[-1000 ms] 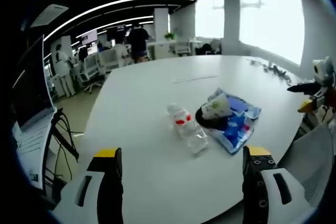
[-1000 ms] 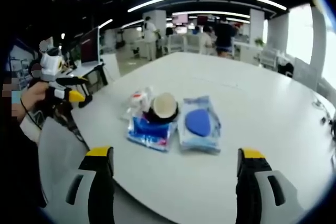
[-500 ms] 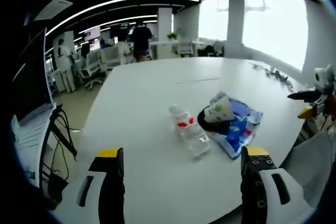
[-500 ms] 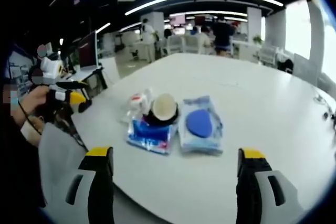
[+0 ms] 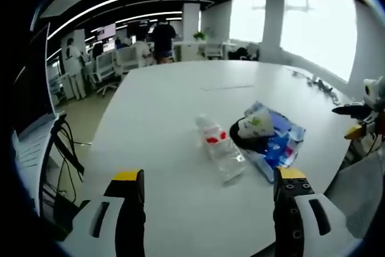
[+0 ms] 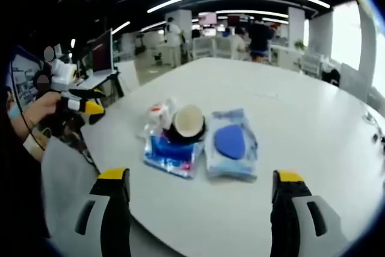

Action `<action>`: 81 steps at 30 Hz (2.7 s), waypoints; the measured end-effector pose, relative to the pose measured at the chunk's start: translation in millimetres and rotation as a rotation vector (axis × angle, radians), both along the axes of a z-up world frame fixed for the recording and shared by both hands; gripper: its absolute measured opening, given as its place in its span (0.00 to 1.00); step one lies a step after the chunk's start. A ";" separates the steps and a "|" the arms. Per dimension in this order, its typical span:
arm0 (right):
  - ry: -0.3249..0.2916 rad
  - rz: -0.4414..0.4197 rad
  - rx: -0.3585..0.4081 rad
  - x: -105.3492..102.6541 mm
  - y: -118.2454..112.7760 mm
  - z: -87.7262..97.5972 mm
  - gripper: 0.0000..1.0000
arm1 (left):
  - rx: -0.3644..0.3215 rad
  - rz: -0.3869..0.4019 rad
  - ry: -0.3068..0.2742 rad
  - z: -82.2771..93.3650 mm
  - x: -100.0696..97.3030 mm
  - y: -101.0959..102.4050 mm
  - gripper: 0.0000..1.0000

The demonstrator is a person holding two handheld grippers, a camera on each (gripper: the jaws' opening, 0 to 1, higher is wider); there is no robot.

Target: Arrange the tabletop items into an orderly group along one side of the table until the central work area is clear of visible clutter.

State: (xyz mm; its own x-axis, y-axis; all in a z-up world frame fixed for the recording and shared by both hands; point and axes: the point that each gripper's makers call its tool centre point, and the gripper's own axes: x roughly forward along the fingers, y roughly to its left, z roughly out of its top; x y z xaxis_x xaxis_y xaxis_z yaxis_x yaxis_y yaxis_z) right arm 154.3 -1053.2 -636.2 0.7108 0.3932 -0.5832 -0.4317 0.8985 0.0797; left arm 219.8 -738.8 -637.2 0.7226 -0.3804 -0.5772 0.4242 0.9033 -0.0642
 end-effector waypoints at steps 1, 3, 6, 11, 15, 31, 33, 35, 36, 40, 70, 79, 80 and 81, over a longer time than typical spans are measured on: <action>-0.003 0.005 0.001 0.3 0.8 0.4 0.96 | 0.000 0.007 0.003 0.1 1.3 -0.2 0.86; -0.004 0.009 0.012 1.4 3.1 0.6 0.96 | 0.006 0.008 -0.003 0.2 5.3 -2.3 0.86; -0.006 0.021 0.015 3.8 6.1 -0.1 0.96 | 0.005 0.002 0.006 -1.3 11.2 -7.1 0.86; 0.011 0.027 -0.020 6.8 4.7 -7.3 0.96 | -0.005 -0.007 0.013 -3.1 19.7 -12.7 0.84; 0.018 0.028 -0.029 7.5 4.0 -10.1 0.96 | -0.003 -0.006 0.027 -5.7 25.9 -14.0 0.82; 0.035 0.019 -0.049 17.0 -1.3 -21.0 0.96 | 0.009 0.024 0.059 -21.7 54.8 -20.8 0.81; 0.030 0.019 -0.046 18.4 -1.3 -20.6 0.96 | 0.010 0.025 0.060 -23.7 57.6 -21.6 0.81; 0.026 0.017 -0.044 20.4 -1.8 -20.4 0.96 | 0.011 0.029 0.062 -24.9 60.4 -22.7 0.81; 0.023 0.016 -0.043 21.3 -2.0 -20.1 0.96 | 0.009 0.031 0.062 -25.4 62.2 -23.4 0.81; 0.015 0.016 -0.035 24.3 -1.8 -20.2 0.96 | 0.010 0.047 0.069 -30.2 68.0 -24.0 0.80; 0.011 -0.039 -0.058 33.7 -20.9 -28.1 0.92 | 0.026 0.016 0.169 -55.7 107.4 -61.2 0.76; 0.030 -0.048 -0.044 33.4 -22.9 -33.4 0.92 | 0.005 0.046 0.223 -70.7 112.9 -67.6 0.70; 0.031 -0.048 -0.042 33.5 -23.0 -33.6 0.91 | 0.004 0.048 0.230 -72.6 113.3 -68.7 0.70; 0.031 -0.050 -0.042 33.8 -23.4 -34.0 0.91 | 0.007 0.052 0.239 -74.4 113.3 -68.9 0.69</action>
